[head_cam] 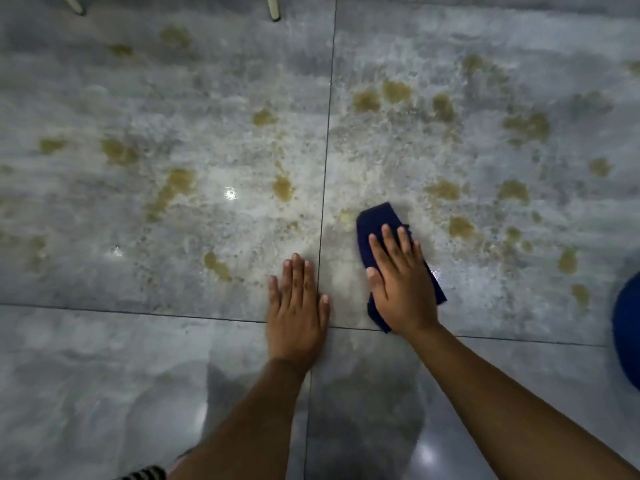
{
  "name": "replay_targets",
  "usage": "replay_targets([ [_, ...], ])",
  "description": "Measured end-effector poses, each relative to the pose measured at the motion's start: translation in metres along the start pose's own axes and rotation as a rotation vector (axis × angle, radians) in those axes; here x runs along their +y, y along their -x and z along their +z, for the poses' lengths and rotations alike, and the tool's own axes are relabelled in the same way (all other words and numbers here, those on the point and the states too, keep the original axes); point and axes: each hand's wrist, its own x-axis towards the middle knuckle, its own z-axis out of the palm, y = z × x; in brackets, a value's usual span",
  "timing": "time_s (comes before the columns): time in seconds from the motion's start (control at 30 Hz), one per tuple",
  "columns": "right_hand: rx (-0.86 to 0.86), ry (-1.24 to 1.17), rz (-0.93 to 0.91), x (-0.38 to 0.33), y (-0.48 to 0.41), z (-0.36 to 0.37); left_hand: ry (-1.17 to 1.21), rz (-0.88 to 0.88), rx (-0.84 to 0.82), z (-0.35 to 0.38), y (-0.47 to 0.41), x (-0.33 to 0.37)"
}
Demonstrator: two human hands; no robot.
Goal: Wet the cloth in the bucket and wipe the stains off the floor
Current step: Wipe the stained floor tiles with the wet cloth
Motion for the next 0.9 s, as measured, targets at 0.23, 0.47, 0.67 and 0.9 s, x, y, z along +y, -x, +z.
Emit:
replay_targets([
  [0.23, -0.078, 0.049, -0.312, -0.029, -0.048, 0.007, -0.029, 0.006, 0.021, 0.009, -0.004, -0.001],
  [0.47, 0.084, 0.022, 0.177, 0.023, -0.046, -0.009, -0.026, 0.005, 0.007, 0.006, -0.003, -0.002],
  [0.67, -0.009, 0.015, 0.033, -0.027, -0.02, 0.005, -0.025, 0.014, -0.028, 0.0, -0.005, -0.001],
  [0.9, 0.172, -0.024, 0.57, 0.025, 0.026, -0.002, 0.019, 0.231, -0.01, -0.001, -0.069, 0.056],
])
